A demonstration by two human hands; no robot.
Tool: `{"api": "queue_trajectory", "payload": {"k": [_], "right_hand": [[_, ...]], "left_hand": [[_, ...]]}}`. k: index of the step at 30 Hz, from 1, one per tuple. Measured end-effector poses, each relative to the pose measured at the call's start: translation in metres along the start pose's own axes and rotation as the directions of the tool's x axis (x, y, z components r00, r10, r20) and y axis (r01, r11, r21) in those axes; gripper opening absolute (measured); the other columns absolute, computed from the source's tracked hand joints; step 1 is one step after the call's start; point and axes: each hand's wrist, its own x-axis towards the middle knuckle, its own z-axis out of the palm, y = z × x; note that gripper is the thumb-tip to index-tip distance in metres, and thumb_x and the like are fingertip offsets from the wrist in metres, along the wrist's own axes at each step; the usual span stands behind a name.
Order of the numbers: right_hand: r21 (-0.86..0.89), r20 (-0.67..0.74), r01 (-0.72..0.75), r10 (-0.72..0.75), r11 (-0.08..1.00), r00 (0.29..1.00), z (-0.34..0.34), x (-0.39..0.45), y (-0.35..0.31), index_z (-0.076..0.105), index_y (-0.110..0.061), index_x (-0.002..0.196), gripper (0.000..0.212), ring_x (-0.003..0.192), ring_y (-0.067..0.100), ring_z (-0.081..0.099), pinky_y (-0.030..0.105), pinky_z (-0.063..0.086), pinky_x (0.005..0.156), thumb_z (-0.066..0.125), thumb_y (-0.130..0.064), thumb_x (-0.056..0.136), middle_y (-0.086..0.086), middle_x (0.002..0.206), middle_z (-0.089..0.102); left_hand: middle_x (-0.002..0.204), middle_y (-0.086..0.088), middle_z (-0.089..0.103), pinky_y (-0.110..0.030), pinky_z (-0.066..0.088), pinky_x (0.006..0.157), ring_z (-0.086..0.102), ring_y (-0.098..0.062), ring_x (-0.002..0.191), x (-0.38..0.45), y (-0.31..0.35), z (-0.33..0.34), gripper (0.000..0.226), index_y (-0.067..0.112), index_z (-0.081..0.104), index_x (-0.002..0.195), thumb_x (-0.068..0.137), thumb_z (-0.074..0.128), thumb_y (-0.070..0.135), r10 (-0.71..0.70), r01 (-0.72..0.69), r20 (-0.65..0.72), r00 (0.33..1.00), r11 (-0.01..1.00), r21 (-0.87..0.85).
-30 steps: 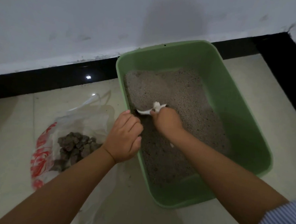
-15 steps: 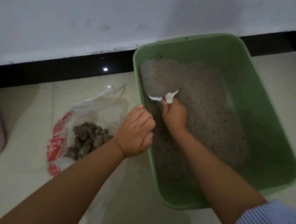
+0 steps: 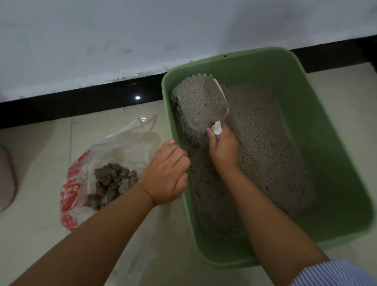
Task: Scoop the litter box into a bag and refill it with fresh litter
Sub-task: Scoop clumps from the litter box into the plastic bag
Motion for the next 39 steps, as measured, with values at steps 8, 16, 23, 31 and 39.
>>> {"api": "queue_trajectory", "payload": {"k": [8,16,23,31,39], "right_hand": [[-0.076,0.066,0.030,-0.025,0.997,0.997,-0.029,-0.010,0.017,0.054,0.001,0.112,0.033,0.096,0.031,0.057,0.024,0.031,0.069,0.046,-0.026,0.095,0.019,0.106,0.061],[-0.197,0.154,0.146,-0.116,0.969,0.981,-0.089,-0.024,0.028,0.059,0.000,0.108,0.028,0.091,0.029,0.059,0.023,0.028,0.066,0.049,-0.022,0.094,0.020,0.100,0.065],[-0.317,0.390,0.190,-0.055,0.929,0.919,-0.119,-0.055,0.039,0.045,-0.016,0.081,0.015,0.069,0.015,0.044,0.011,0.024,0.049,0.049,-0.023,0.094,-0.006,0.063,0.042],[-0.465,0.508,0.186,0.089,0.865,0.857,-0.086,-0.083,0.034,0.057,-0.006,0.110,0.034,0.085,0.023,0.057,0.024,0.034,0.066,0.041,-0.034,0.097,0.012,0.104,0.064],[-0.279,0.310,-0.057,0.146,0.959,0.939,-0.035,-0.065,0.022,0.058,-0.002,0.104,0.035,0.075,0.020,0.051,0.026,0.036,0.065,0.044,-0.033,0.096,0.016,0.097,0.064]], "left_hand": [[0.067,-0.015,0.055,-0.041,0.032,0.093,0.034,-0.024,0.078,0.002,0.002,0.000,0.007,0.013,0.034,0.080,0.077,0.032,0.019,0.018,-0.018,0.004,1.000,0.998,0.053],[0.066,-0.014,0.052,-0.039,0.031,0.093,0.033,-0.022,0.076,0.000,0.000,0.003,0.006,0.014,0.033,0.079,0.077,0.032,0.019,0.010,-0.009,-0.016,1.000,0.999,0.038],[0.066,-0.013,0.052,-0.039,0.031,0.091,0.032,-0.022,0.075,0.000,0.001,0.003,0.006,0.013,0.032,0.079,0.078,0.032,0.019,0.001,0.000,-0.035,0.999,1.000,0.014],[0.065,-0.014,0.051,-0.039,0.031,0.090,0.032,-0.022,0.075,0.000,0.003,0.003,0.006,0.013,0.032,0.078,0.078,0.031,0.019,-0.009,0.009,-0.045,0.999,1.000,0.007],[0.063,-0.015,0.049,-0.040,0.031,0.090,0.030,-0.022,0.072,0.002,0.003,0.005,0.005,0.013,0.031,0.077,0.078,0.031,0.018,0.017,-0.016,-0.061,0.998,1.000,0.002]]}}
